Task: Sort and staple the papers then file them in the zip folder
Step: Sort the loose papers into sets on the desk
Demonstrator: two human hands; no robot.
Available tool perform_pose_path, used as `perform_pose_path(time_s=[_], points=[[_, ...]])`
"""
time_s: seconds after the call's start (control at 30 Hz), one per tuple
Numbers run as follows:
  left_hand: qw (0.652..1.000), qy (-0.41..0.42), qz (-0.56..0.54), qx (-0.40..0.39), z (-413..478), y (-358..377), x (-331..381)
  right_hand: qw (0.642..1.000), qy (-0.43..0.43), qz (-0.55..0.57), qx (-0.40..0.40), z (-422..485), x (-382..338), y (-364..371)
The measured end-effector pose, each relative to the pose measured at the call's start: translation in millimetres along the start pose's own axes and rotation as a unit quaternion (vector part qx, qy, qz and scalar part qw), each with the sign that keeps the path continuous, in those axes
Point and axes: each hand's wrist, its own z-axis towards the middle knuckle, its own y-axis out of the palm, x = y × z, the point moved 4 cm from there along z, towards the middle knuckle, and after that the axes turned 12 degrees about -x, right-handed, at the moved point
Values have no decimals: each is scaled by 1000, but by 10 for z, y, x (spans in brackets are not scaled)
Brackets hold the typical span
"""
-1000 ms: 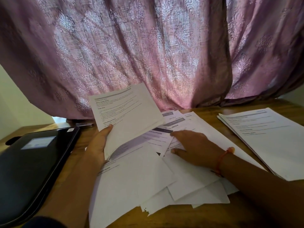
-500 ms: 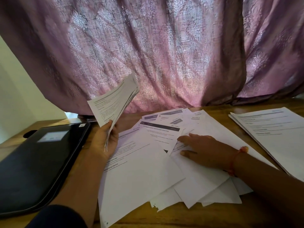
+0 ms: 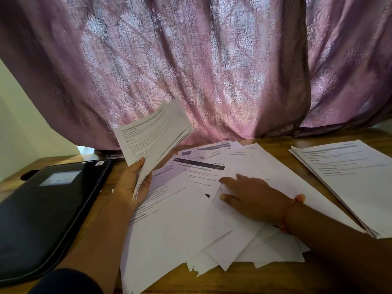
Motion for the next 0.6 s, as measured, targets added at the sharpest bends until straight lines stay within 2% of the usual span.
perform_pose_path(time_s=[0.07, 0.13, 0.23, 0.33, 0.4, 0.5, 0.6], points=[[1000, -5, 1, -4, 5, -13, -4, 999, 8, 2, 38, -46, 19, -71], [1000, -8, 1, -2, 7, -18, -6, 996, 51, -19, 70, -76, 90, -139], [1000, -12, 11, 7, 12, -31, -13, 997, 70, -34, 27, -51, 120, -93], [999, -21, 24, 9, 8, -31, -21, 1000, 18, -19, -7, -18, 31, -16], [999, -23, 29, 13, 9, -34, -20, 1000, -4, 8, 7, -31, -7, -42], [999, -25, 38, 16, 22, -38, -26, 997, 33, -2, 64, -72, 71, -131], [998, -33, 49, 17, 20, -27, -38, 997, 75, -12, 20, -66, 163, -94]])
